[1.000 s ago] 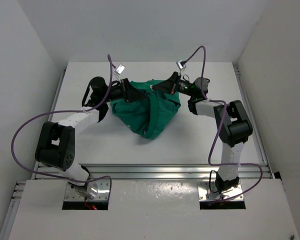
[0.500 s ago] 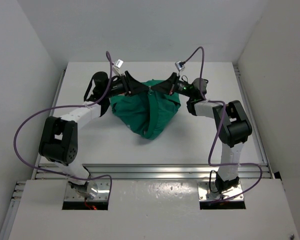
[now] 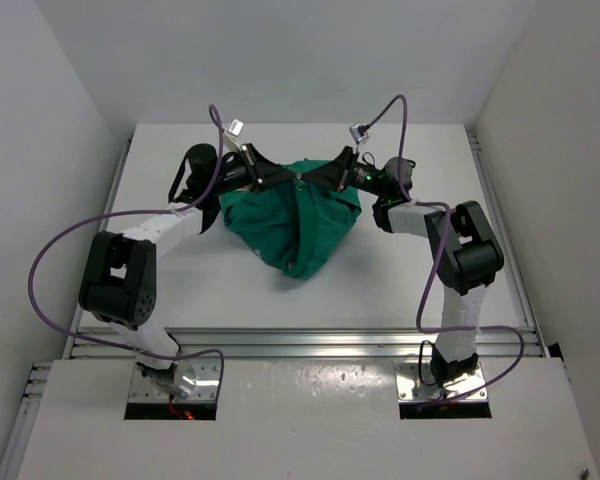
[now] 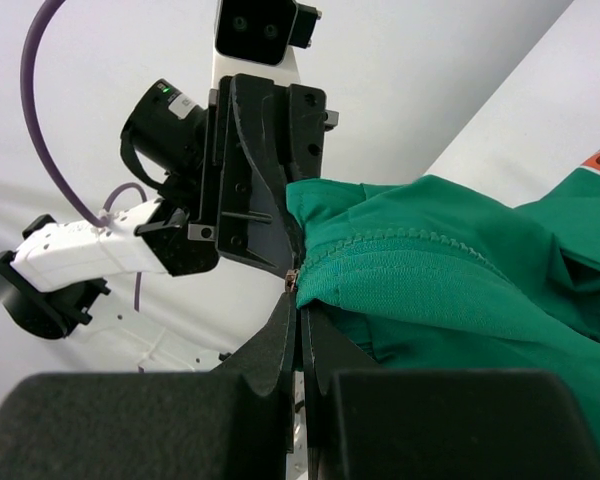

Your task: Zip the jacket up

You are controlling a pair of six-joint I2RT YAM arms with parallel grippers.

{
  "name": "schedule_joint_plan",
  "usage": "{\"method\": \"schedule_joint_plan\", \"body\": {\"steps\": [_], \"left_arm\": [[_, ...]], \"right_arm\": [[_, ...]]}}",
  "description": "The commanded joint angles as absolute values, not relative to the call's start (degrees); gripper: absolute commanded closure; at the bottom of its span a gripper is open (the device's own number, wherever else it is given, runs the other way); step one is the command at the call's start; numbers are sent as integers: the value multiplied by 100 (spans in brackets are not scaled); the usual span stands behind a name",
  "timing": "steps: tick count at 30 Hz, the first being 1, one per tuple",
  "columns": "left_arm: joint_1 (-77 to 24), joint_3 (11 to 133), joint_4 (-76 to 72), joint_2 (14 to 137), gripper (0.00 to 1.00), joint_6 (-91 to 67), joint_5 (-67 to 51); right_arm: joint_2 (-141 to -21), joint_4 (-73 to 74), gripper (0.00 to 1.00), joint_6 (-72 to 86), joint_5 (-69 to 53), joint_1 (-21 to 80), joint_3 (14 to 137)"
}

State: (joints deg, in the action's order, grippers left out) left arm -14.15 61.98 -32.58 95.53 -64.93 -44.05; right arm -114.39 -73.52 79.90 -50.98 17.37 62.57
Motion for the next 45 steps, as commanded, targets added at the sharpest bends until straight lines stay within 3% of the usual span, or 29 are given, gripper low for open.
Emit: {"method": "schedule_joint_plan", "body": {"steps": [1,3,21,45], "left_arm": [[-1310,6231,-3857,9536,96,-6723,-4315],[-1310,6161,-4060,9483,100,-6724,-4368],[-1722,6267,-2567,9123,100,-4510,-5001],[-2232,6267,-1917,8833,100,-3226,-5537]], "right_arm": [[-11066,-8244,100,8024,-5045,1775,6267],[-11074,-8244,100,7981,-5036,1758,6267],[-11294,-8244,100,7919,-5001,1714,6539],[-11426,-8112,100,7717,-4948,1573,6645]]}}
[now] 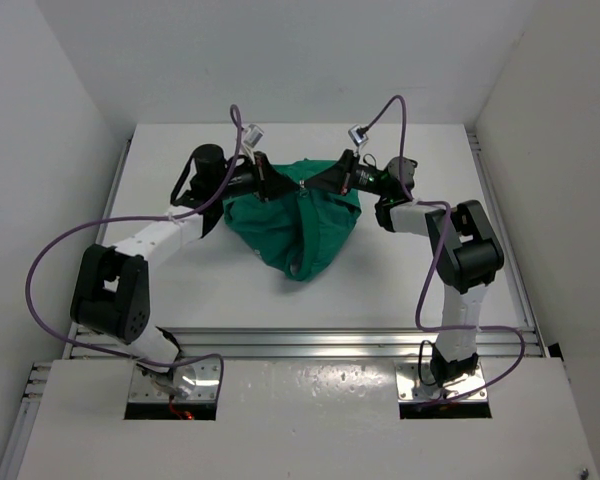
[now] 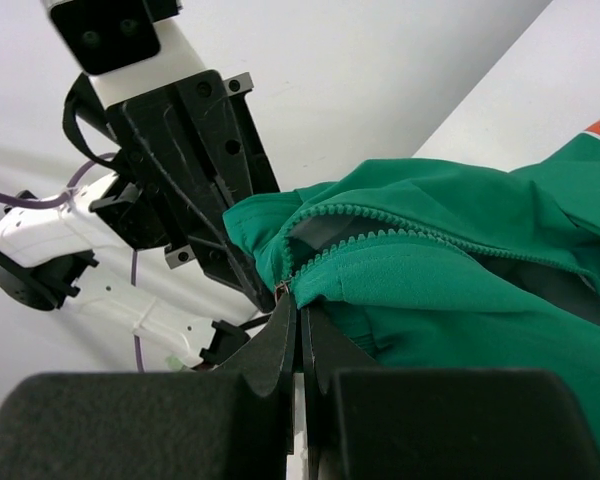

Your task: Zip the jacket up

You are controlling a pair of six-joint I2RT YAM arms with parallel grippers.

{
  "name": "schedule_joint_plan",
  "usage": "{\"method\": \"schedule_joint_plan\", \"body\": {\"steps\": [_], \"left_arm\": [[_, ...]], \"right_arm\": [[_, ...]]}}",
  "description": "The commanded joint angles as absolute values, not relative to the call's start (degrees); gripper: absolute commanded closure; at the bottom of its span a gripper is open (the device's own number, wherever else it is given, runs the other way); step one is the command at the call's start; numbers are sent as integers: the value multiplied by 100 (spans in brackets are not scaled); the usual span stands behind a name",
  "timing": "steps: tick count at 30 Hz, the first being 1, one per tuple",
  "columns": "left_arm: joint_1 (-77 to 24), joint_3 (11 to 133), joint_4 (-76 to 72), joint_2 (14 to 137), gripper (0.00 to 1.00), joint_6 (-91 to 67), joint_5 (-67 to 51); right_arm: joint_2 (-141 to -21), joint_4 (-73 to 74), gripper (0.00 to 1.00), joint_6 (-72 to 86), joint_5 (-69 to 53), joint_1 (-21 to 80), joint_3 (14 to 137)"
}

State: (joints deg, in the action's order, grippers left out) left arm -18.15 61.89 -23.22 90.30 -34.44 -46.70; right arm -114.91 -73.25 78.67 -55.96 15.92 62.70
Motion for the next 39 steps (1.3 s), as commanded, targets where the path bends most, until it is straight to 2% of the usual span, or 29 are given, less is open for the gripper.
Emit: {"method": "schedule_joint_plan", "body": {"steps": [1,13,26,39], "left_arm": [[-2232,6267,-1838,8833,100,-3095,-5537],[-2294,6214,-1468,8780,100,-2909,-5362],[-1785,6100,-1819,9061,100,-3743,-5194],[-1617,6047,-1951,9167,100,-3937,-5194]], "right_arm": [[-11443,-8104,100,7717,-4922,1556,6645],[-11364,-8174,100,7787,-4878,1520,6724],[-11250,-8235,100,7849,-4878,1485,6566],[-11188,-8244,100,7849,-4948,1486,6451]]}}
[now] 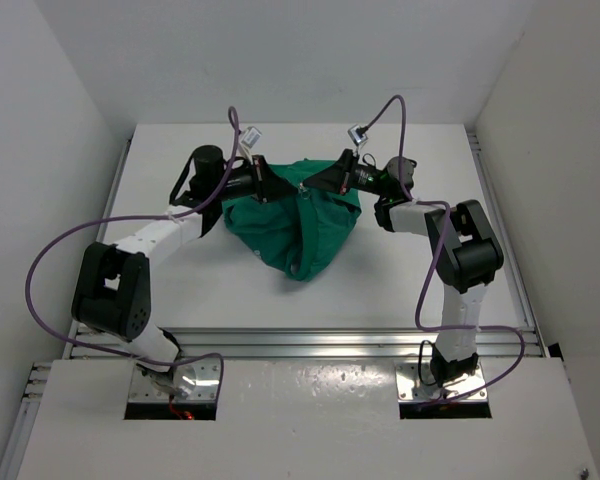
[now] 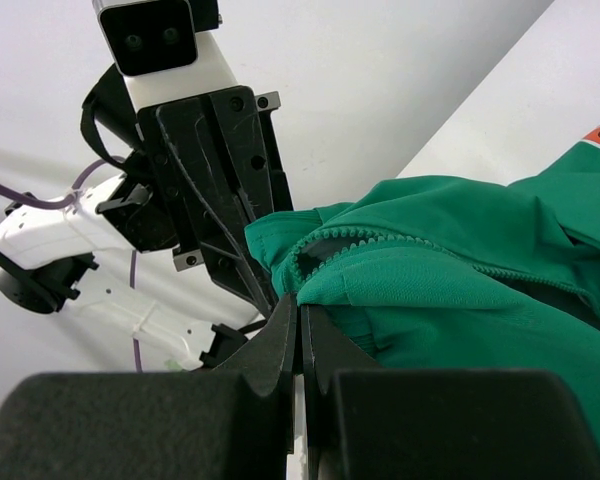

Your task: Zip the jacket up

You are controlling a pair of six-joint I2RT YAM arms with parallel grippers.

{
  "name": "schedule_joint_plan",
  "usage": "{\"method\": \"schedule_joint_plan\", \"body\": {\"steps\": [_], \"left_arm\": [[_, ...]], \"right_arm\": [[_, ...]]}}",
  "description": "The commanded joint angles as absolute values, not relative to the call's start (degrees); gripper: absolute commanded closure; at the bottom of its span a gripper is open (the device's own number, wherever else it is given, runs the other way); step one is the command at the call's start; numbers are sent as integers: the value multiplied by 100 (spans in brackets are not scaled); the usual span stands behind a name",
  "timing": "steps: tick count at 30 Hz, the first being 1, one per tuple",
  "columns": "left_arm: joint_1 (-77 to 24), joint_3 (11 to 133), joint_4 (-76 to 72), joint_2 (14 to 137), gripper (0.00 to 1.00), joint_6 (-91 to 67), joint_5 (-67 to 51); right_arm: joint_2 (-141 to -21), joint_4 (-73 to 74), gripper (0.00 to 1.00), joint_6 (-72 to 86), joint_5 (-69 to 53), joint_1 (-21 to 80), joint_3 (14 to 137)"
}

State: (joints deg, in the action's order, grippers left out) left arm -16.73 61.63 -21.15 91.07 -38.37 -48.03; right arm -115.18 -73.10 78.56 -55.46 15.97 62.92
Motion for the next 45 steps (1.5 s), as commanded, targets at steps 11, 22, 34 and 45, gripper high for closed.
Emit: {"method": "schedule_joint_plan", "body": {"steps": [11,22,34,45], "left_arm": [[-1617,6108,-1890,9220,100,-3735,-5361],[-1670,5969,-1283,8737,68,-2638,-4975],[-2134,5600,-229,7147,62,85,-3395],[-3708,3569,-2397,6029,57,3732,-783]], "right_arm": [[-11074,-8244,100,7796,-5028,1512,6135],[-11031,-8244,100,7866,-5010,1521,6135],[-10784,-8253,100,7875,-5019,1573,5792],[-10600,-8183,100,7936,-5010,1687,5572]]}}
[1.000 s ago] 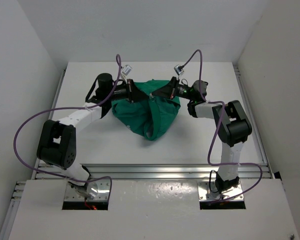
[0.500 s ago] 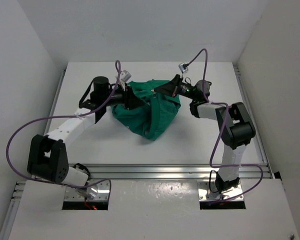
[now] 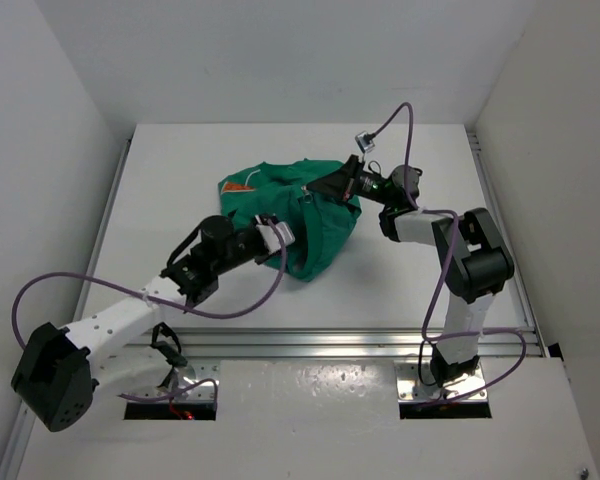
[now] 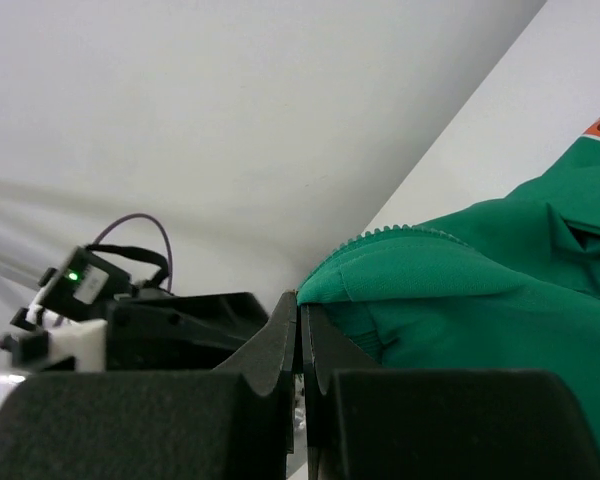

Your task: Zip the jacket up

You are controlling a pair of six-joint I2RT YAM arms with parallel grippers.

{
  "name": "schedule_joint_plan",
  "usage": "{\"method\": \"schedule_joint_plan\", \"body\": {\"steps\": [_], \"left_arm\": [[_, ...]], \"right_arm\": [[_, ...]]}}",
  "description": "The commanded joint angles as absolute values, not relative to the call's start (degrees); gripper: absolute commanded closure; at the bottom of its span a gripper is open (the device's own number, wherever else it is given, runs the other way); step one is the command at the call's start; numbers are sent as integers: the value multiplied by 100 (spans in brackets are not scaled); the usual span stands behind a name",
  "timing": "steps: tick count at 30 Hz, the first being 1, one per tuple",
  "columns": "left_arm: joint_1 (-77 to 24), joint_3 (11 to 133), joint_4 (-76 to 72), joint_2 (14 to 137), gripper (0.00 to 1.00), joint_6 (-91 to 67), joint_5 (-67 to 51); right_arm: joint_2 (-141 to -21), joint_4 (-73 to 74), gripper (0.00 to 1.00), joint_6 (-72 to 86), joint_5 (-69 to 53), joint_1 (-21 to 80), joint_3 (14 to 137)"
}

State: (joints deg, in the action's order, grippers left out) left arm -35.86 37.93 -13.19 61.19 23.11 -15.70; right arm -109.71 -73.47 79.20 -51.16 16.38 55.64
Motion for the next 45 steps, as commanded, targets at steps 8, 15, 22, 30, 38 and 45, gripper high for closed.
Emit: {"method": "schedule_joint_plan", "body": {"steps": [8,15,22,30,38,45], "left_arm": [[-3929,2681,-4962,6354,56,5202,-642],[-4254,2303,-6186,6643,59,6019,-835],[-4509,2276,-6890,7189,59,6547,-712],[-4561,2452,-7523,7875,60,6935,-519],[-4562,2610,-7980,8393,61,7225,-325],[-4562,2795,-7849,8446,62,7339,-211]], "right_arm": [[-10643,-8007,100,8015,-4983,1731,5546],[-10670,-7796,100,7989,-4922,1793,5546],[-10731,-7813,100,8060,-4904,1784,5581],[-10811,-7910,100,8139,-4904,1802,5634],[-10828,-7954,100,8174,-4895,1819,5625],[-10855,-8007,100,8226,-4878,1837,5607]]}}
